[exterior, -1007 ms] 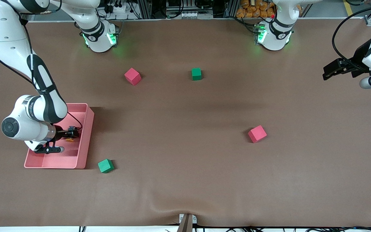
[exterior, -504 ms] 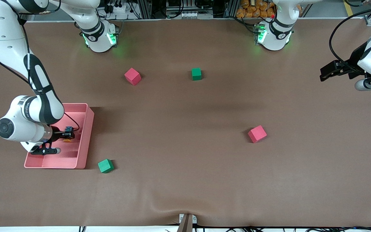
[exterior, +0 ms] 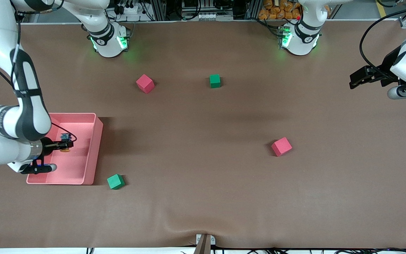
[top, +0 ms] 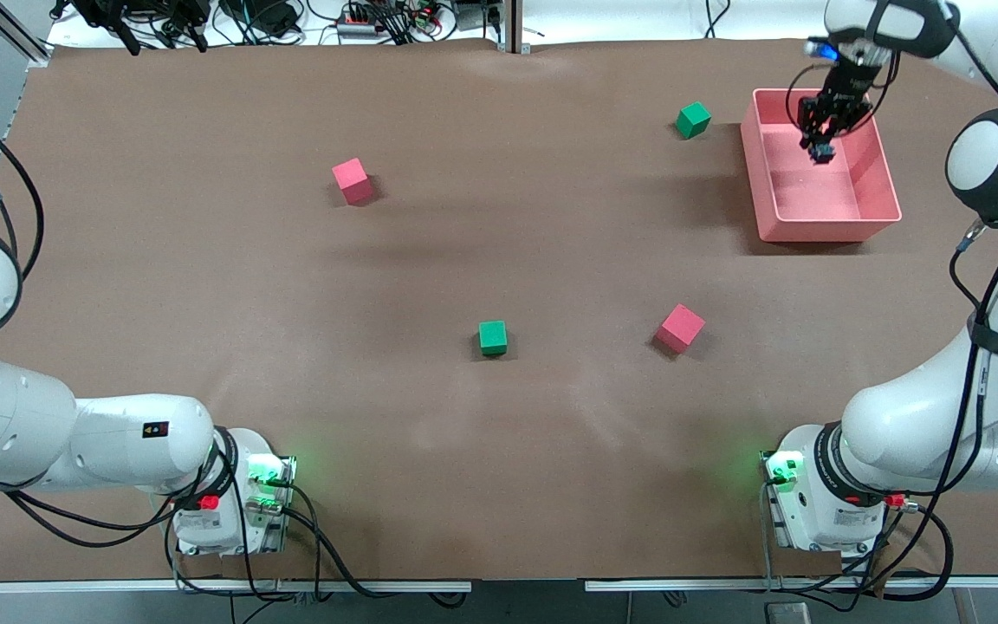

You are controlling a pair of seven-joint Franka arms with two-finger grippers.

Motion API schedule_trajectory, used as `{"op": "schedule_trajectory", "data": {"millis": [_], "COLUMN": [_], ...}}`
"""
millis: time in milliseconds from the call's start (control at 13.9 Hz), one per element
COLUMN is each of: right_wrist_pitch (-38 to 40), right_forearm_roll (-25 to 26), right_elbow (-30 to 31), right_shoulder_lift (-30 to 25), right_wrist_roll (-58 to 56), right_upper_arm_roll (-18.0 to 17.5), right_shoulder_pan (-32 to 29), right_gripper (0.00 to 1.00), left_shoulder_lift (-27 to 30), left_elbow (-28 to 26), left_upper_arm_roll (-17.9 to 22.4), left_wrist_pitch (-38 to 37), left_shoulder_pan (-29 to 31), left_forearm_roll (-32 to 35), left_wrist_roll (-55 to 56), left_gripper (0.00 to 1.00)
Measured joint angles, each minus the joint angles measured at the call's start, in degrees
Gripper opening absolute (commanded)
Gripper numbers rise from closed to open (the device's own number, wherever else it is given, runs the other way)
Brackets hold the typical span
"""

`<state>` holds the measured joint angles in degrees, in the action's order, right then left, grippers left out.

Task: Place and upright button with both arms
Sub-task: 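Lift the button out of the tray with the right gripper toward table center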

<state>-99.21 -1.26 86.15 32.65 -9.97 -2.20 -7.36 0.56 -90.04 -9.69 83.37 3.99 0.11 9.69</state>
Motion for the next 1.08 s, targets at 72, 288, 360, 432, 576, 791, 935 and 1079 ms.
{"op": "schedule_trajectory", "data": {"millis": [72,288,360,432,576,791,935,1079], "right_wrist_pitch": [2.97,10.99,12.91,13.68,13.40,9.46,5.74,0.90], "right_forearm_roll": [-0.06,-0.23,-0.38,-0.94,-3.76,-5.04,-5.39,-6.02], "right_elbow": [-1.51,-6.23,-7.80,-8.85,-10.45,-13.89,-15.01,-15.12], "right_shoulder_lift": [-0.86,-2.57,-2.67,-2.66,-2.52,-1.64,-0.73,0.93], "right_wrist_roll": [1.33,9.47,12.62,16.58,26.56,34.98,38.85,42.65], "right_upper_arm_roll": [-0.18,-0.99,-1.90,-3.27,-6.77,-10.33,-10.80,-10.95], "right_shoulder_pan": [1.03,6.04,7.86,9.43,12.27,17.04,20.94,24.83], "right_gripper": [0.00,0.00,0.00,0.00,0.00,0.00,0.00,0.00], "left_shoulder_lift": [0.00,-0.20,-0.56,-1.13,-2.92,-5.88,-7.45,-8.73], "left_elbow": [0.00,-0.01,-0.02,-0.02,-0.02,0.00,0.03,0.06], "left_upper_arm_roll": [-0.04,-0.57,-0.93,-1.39,-2.15,-2.54,-2.70,-2.73], "left_wrist_pitch": [0.00,0.00,0.00,0.00,0.41,1.99,2.23,2.26], "left_shoulder_pan": [0.00,-0.02,-0.03,-0.06,-0.41,-1.44,-1.98,-2.36], "left_forearm_roll": [0.00,0.00,0.00,0.00,0.00,0.00,0.00,0.00], "left_wrist_roll": [0.00,0.00,0.00,0.00,0.00,0.00,0.00,0.00], "left_gripper": [1.00,1.00,1.00,1.00,1.00,1.00,1.00,1.00]}}
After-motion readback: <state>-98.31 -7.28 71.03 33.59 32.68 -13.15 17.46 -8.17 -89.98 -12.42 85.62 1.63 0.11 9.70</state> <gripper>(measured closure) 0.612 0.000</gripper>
